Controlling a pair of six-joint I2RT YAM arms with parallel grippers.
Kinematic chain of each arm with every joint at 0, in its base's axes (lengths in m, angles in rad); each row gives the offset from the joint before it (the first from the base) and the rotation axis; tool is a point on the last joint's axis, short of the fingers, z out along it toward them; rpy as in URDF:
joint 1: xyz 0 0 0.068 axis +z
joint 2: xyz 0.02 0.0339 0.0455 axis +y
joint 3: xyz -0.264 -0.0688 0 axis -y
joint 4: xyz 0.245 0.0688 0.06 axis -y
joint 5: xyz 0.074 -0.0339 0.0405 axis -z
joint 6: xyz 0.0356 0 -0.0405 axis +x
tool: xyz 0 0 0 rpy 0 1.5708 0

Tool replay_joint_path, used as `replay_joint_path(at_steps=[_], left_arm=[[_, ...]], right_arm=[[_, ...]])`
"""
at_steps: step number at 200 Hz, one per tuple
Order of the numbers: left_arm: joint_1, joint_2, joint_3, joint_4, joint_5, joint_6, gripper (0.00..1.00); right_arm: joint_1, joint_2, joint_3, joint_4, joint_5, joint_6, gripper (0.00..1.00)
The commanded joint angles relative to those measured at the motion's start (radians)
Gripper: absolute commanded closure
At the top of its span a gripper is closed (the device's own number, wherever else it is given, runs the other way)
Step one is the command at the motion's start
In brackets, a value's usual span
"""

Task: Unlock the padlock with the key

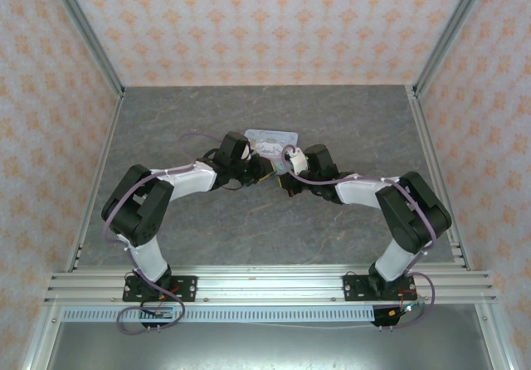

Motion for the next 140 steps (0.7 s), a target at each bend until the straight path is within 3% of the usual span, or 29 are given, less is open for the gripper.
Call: replay_joint_path(at_steps=[1, 140], left_arm=[[-0.025, -0.039, 0.018, -0.05, 0.086, -0.018, 0.81], [-0.025, -0.045, 0.042, -0.147, 0.057, 0.053, 0.82]], right_arm=[[-0.003, 0.0, -0.002, 0.174, 0.036, 0.005, 1.0], [-0.001, -0.021, 0.014, 0.149, -0.02, -0.027, 1.0]])
